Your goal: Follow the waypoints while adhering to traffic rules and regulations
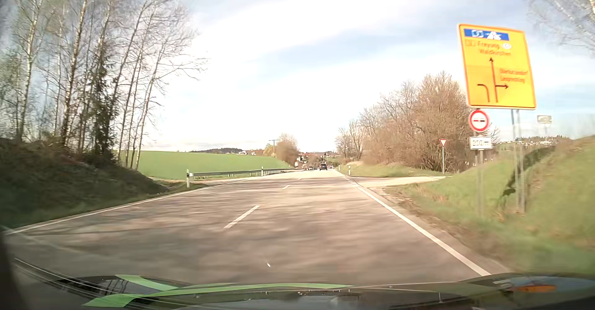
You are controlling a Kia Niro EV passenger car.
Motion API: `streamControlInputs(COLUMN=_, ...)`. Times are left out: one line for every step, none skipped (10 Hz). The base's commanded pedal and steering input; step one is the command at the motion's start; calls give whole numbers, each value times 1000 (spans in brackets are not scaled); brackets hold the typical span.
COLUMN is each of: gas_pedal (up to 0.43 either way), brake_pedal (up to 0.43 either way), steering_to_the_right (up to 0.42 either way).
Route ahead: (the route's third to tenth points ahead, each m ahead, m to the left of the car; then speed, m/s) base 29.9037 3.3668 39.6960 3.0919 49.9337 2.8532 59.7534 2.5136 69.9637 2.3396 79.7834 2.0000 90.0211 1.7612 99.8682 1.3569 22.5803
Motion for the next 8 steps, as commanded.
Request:
streamControlInputs(gas_pedal=0, brake_pedal=0, steering_to_the_right=0)
streamControlInputs(gas_pedal=0, brake_pedal=0, steering_to_the_right=0)
streamControlInputs(gas_pedal=8, brake_pedal=0, steering_to_the_right=-1)
streamControlInputs(gas_pedal=39, brake_pedal=0, steering_to_the_right=0)
streamControlInputs(gas_pedal=47, brake_pedal=0, steering_to_the_right=0)
streamControlInputs(gas_pedal=79, brake_pedal=0, steering_to_the_right=0)
streamControlInputs(gas_pedal=98, brake_pedal=0, steering_to_the_right=0)
streamControlInputs(gas_pedal=130, brake_pedal=0, steering_to_the_right=0)
